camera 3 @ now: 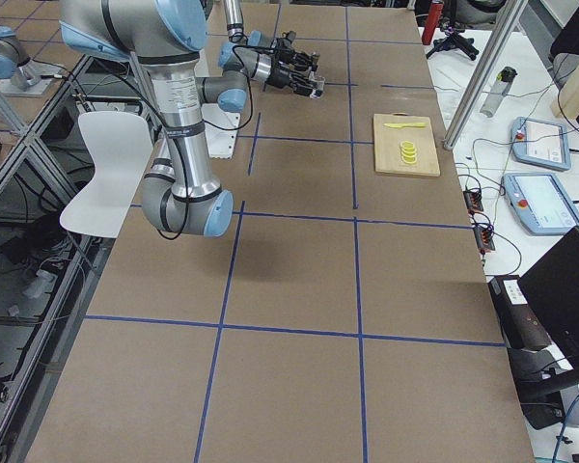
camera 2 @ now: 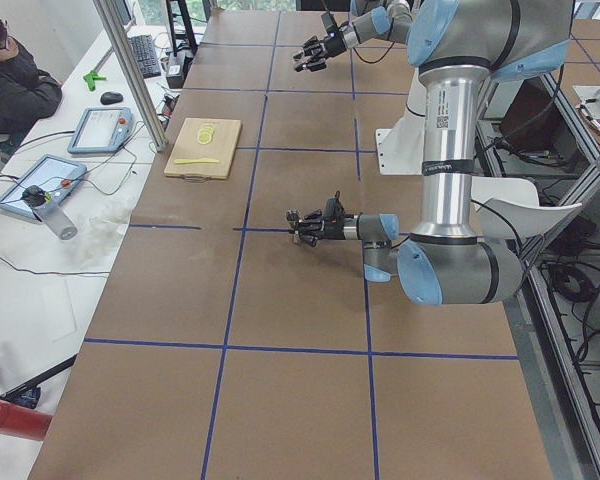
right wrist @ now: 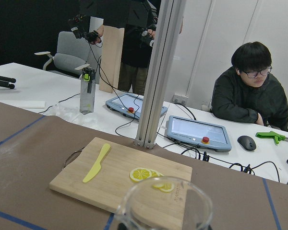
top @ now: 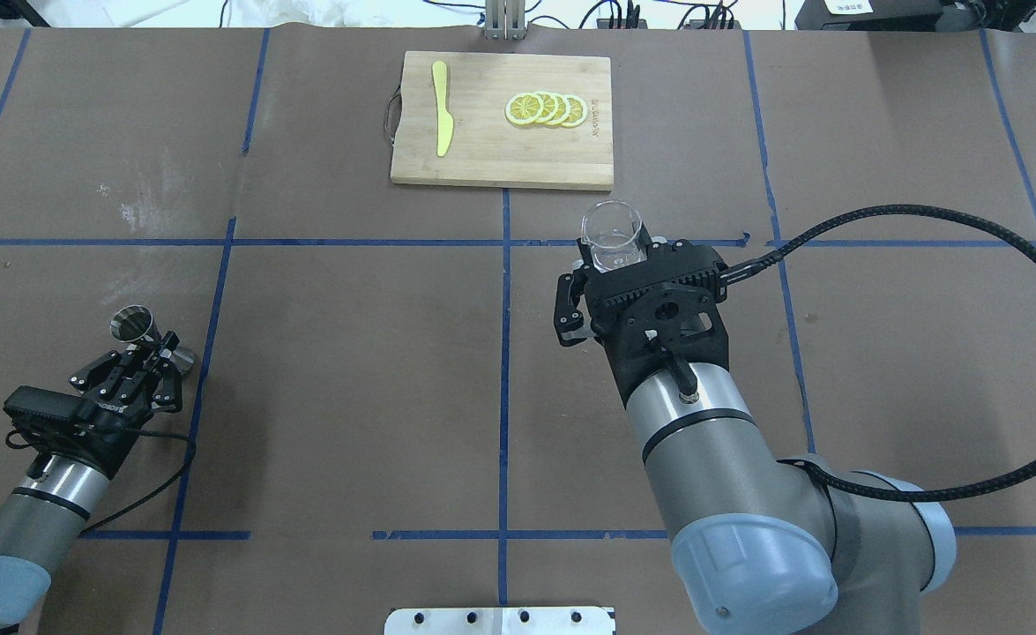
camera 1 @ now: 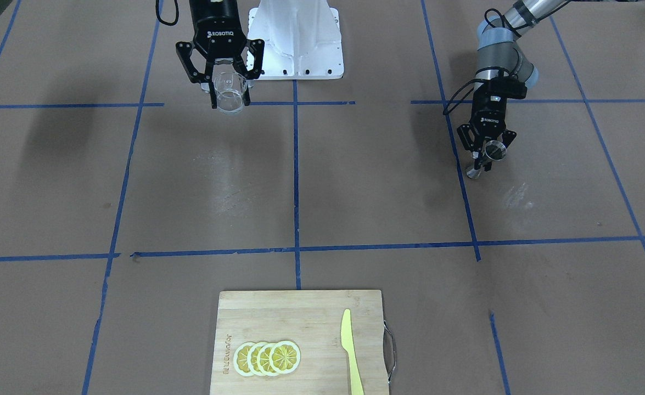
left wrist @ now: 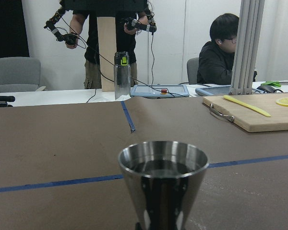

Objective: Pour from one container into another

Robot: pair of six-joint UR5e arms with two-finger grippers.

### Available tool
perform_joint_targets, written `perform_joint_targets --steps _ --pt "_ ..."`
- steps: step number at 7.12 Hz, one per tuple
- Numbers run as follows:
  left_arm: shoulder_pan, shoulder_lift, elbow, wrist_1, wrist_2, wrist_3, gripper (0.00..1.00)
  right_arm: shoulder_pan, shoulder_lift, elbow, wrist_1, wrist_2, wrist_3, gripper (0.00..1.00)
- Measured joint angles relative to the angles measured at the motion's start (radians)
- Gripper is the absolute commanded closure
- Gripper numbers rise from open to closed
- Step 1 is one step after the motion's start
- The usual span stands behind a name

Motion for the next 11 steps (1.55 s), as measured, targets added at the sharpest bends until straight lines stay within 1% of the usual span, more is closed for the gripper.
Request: perform_joint_targets --steps 9,11 --pt "0.016 -0.001 0.001 0.001 0.003 0.003 1.0 0.0 -0.002 0.001 0.0 0.0 0.001 1.0" --pt "0.018 0.0 0.0 0.0 0.003 0.003 0.99 0.0 -0.002 0.001 0.0 0.0 0.001 1.0"
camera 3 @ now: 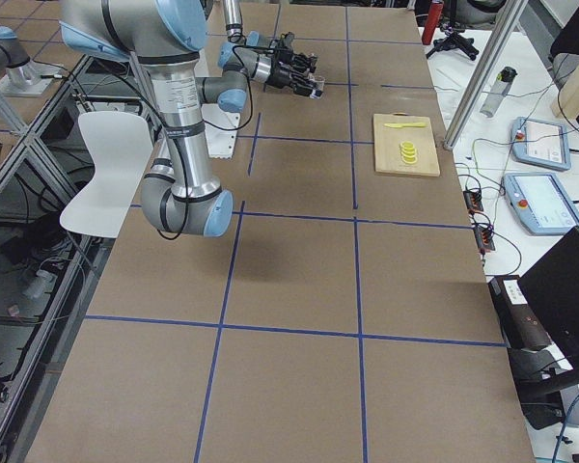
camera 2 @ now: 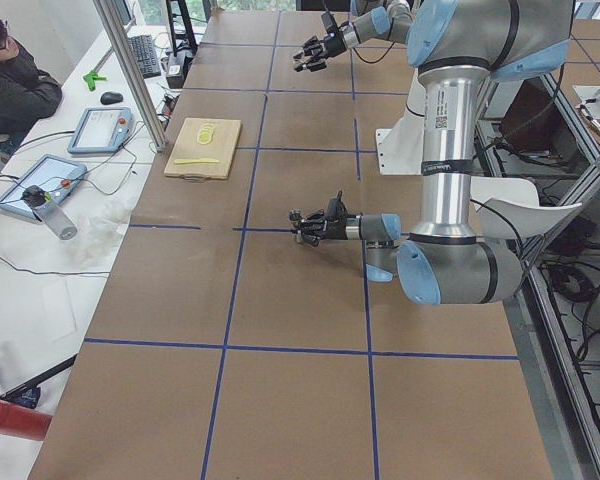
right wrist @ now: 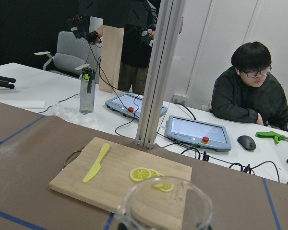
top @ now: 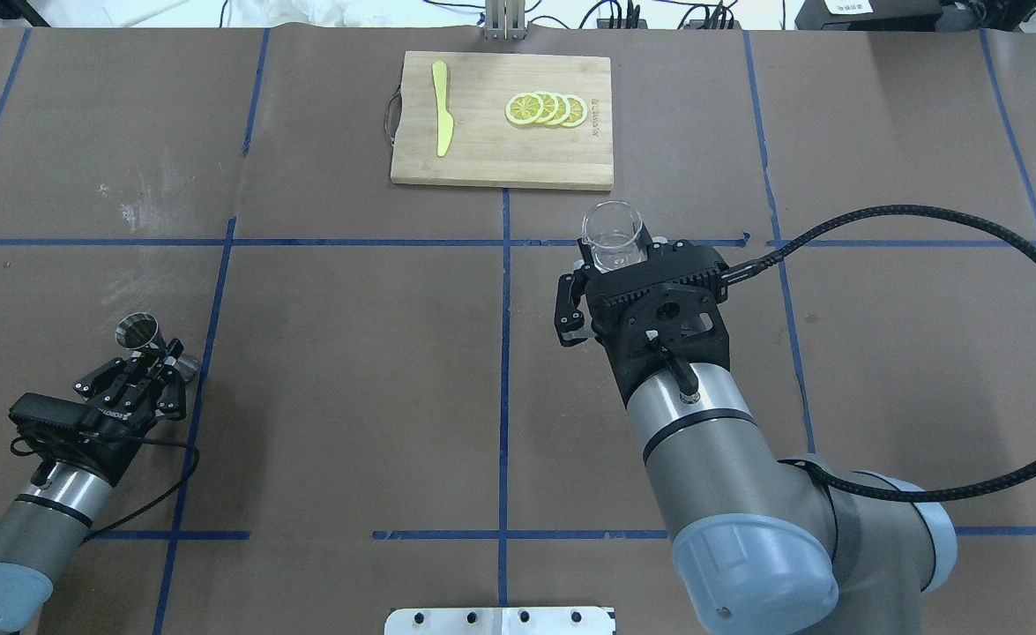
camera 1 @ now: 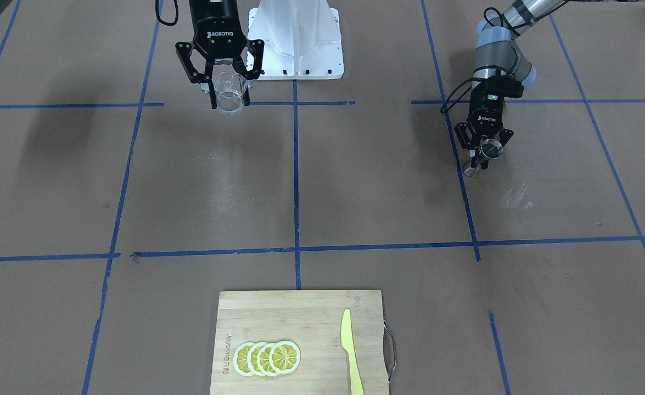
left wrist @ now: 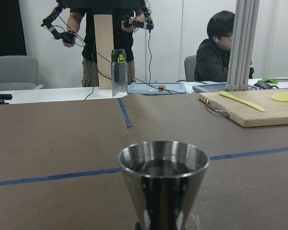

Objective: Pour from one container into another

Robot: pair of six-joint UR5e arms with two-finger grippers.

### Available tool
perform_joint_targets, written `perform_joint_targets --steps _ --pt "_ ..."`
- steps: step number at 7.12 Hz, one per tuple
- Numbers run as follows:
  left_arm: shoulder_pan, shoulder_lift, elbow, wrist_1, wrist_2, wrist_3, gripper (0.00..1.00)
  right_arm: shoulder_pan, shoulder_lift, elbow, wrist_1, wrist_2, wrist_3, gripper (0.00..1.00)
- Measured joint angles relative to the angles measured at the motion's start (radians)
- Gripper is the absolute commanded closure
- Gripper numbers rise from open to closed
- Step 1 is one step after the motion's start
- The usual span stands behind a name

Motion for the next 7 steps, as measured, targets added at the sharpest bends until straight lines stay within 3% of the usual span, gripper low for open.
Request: perform_joint_targets --steps 7 --pt "0.003 0.0 0.001 0.0 0.005 0.0 0.95 0.0 0.0 0.0 0.0 0.0 0.0 1.0"
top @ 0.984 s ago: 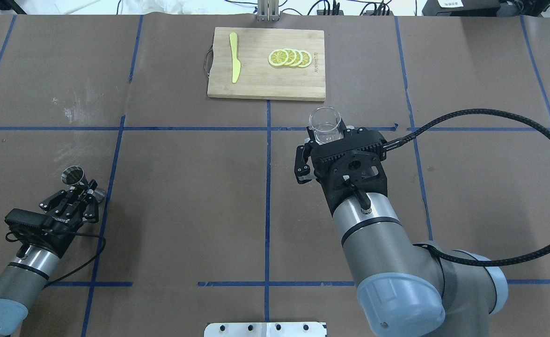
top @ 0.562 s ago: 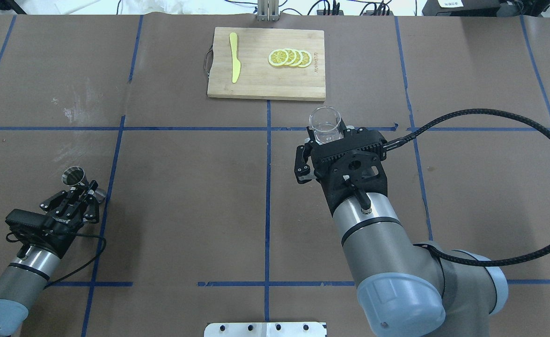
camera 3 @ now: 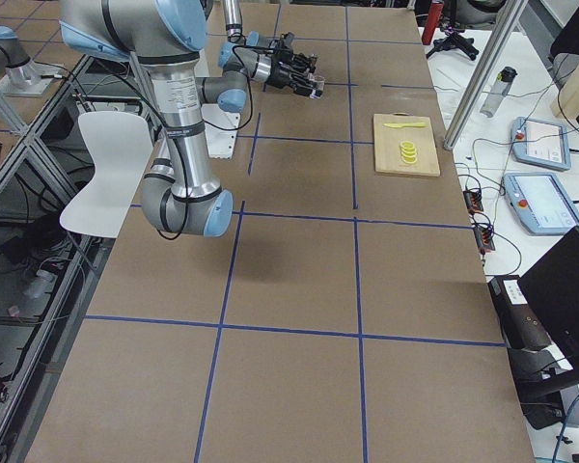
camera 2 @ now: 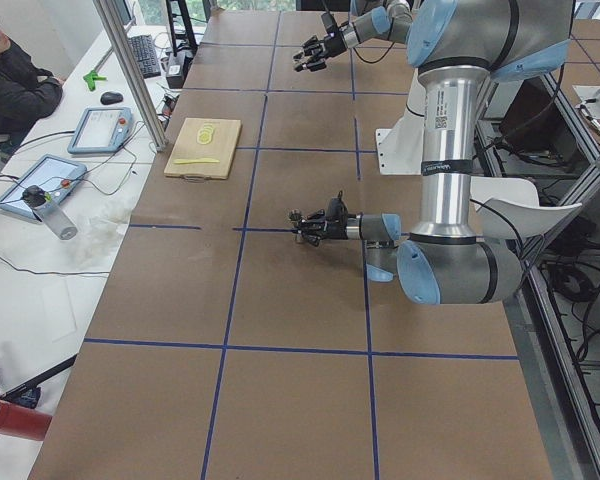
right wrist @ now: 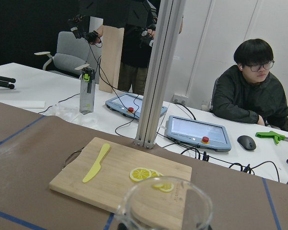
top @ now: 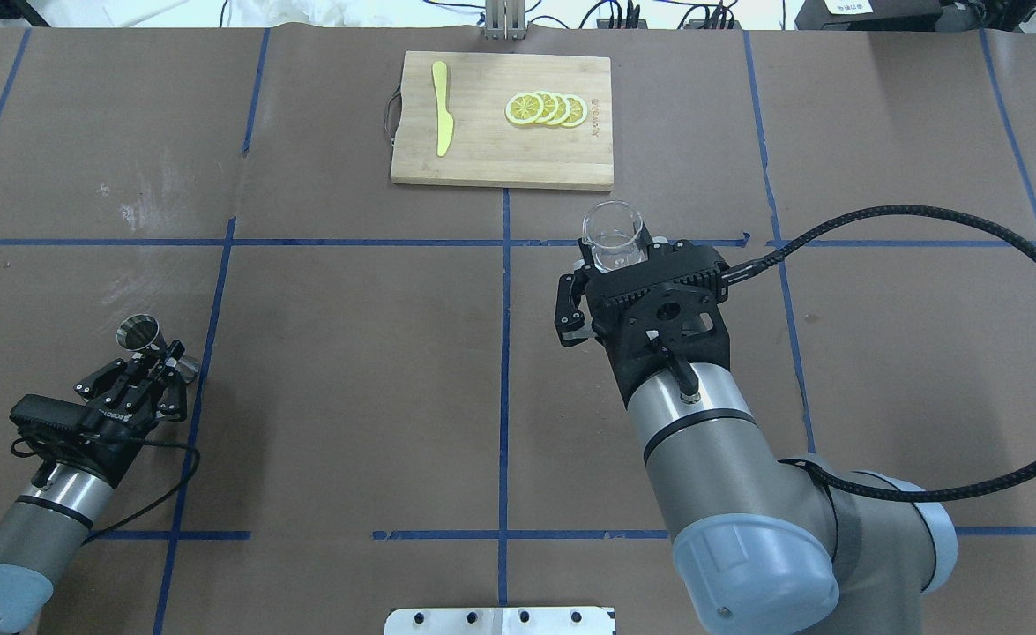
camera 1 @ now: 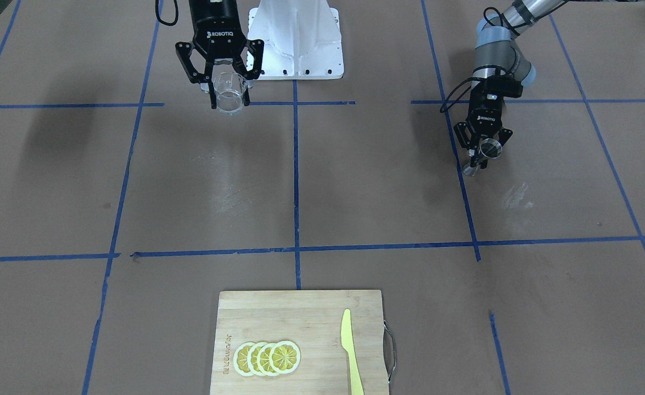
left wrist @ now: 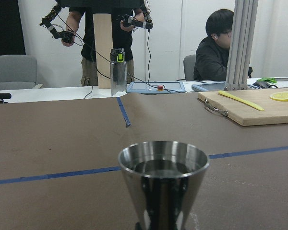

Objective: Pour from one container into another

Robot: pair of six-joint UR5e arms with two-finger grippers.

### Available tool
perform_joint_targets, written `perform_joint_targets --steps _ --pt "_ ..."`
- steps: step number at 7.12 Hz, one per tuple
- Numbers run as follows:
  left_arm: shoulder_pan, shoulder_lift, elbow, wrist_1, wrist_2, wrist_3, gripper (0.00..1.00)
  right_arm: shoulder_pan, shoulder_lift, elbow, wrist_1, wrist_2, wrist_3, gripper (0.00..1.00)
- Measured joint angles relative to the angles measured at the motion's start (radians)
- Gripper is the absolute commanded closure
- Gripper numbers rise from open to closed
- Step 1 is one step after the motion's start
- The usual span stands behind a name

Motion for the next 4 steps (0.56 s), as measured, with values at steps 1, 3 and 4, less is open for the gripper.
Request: perform_joint_targets --steps 1,3,4 --pt "0.0 0.0 0.0 0.0 0.002 0.0 0.95 0.0 0.0 -0.001 0.0 0.0 0.0 1.0" --pt "0.0 0.0 -0.001 0.0 0.003 0.0 0.94 0.0 0.0 -0.001 0.0 0.0 0.0 1.0" --pt "0.0 0.001 -0.001 0.0 0.004 0.0 0.93 0.0 0.0 0.0 0.0 0.0 0.0 1.0"
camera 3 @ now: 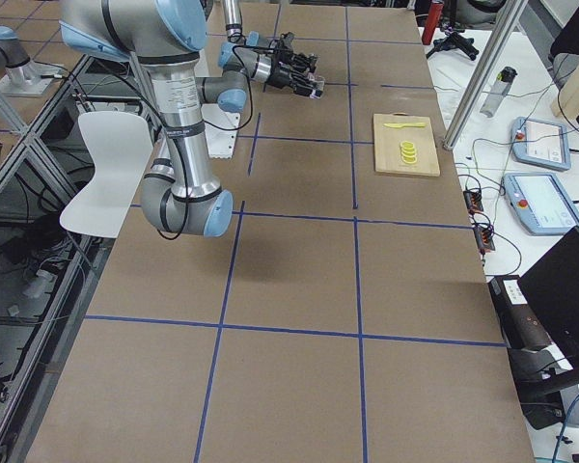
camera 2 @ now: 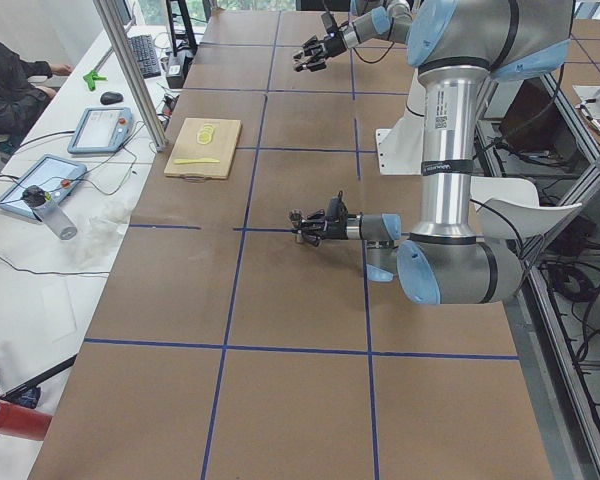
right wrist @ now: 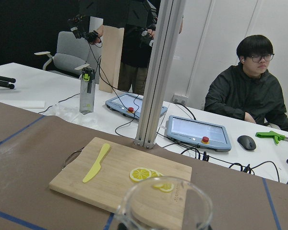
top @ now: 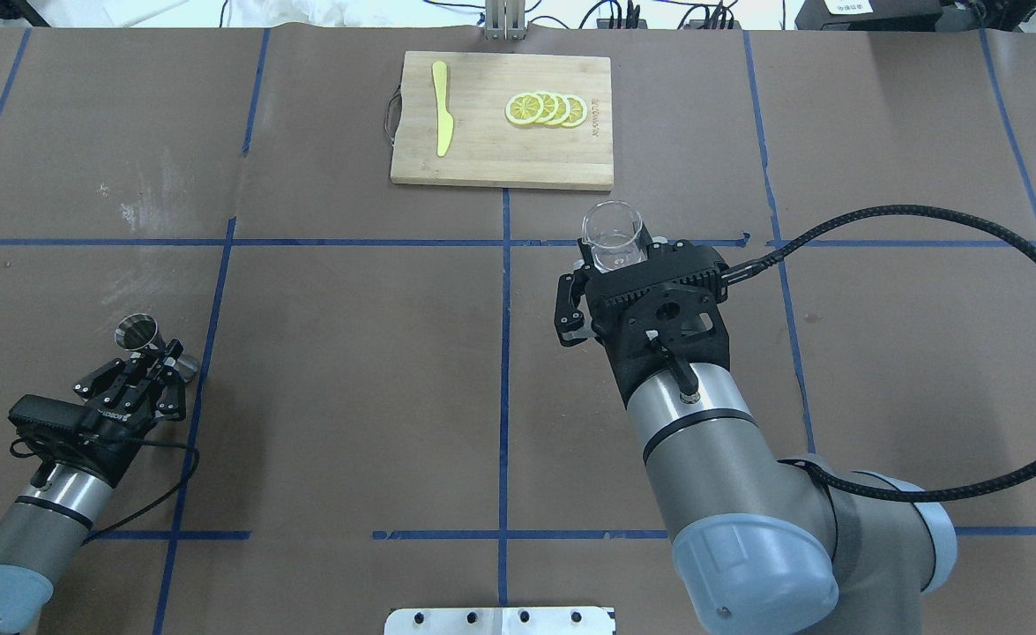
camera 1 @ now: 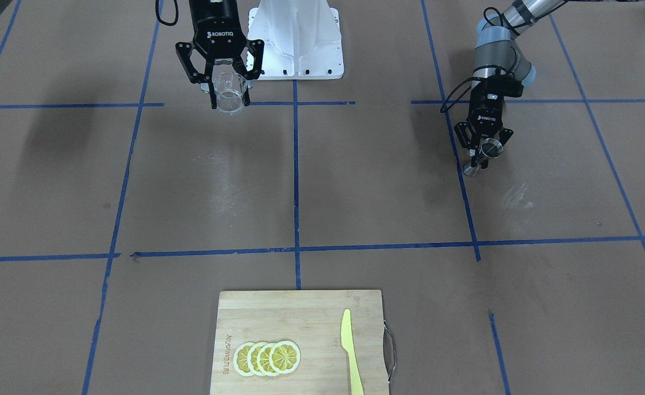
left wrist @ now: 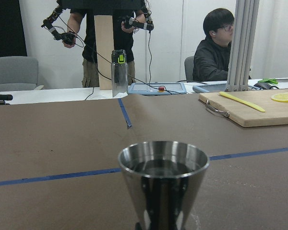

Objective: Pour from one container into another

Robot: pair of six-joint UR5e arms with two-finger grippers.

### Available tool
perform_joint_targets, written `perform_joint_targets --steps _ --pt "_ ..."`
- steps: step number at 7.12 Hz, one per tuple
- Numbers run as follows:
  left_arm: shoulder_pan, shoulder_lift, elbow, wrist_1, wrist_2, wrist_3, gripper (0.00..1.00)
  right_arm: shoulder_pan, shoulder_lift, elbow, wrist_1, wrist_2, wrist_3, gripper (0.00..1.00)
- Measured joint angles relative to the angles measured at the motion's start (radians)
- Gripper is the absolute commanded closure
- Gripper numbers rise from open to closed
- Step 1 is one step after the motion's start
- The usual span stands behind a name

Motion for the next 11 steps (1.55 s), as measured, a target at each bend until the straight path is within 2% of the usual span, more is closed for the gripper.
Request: perform_joint_targets --steps 9,11 --pt "0.035 -0.003 0.003 -0.002 0.083 -0.003 0.89 0.0 -0.003 0.0 0.0 0.0 0.0 1.0" --pt "0.041 -0.003 0.007 -0.002 0.085 -0.003 0.83 0.0 -0.005 -0.001 0.0 0.0 0.0 1.0"
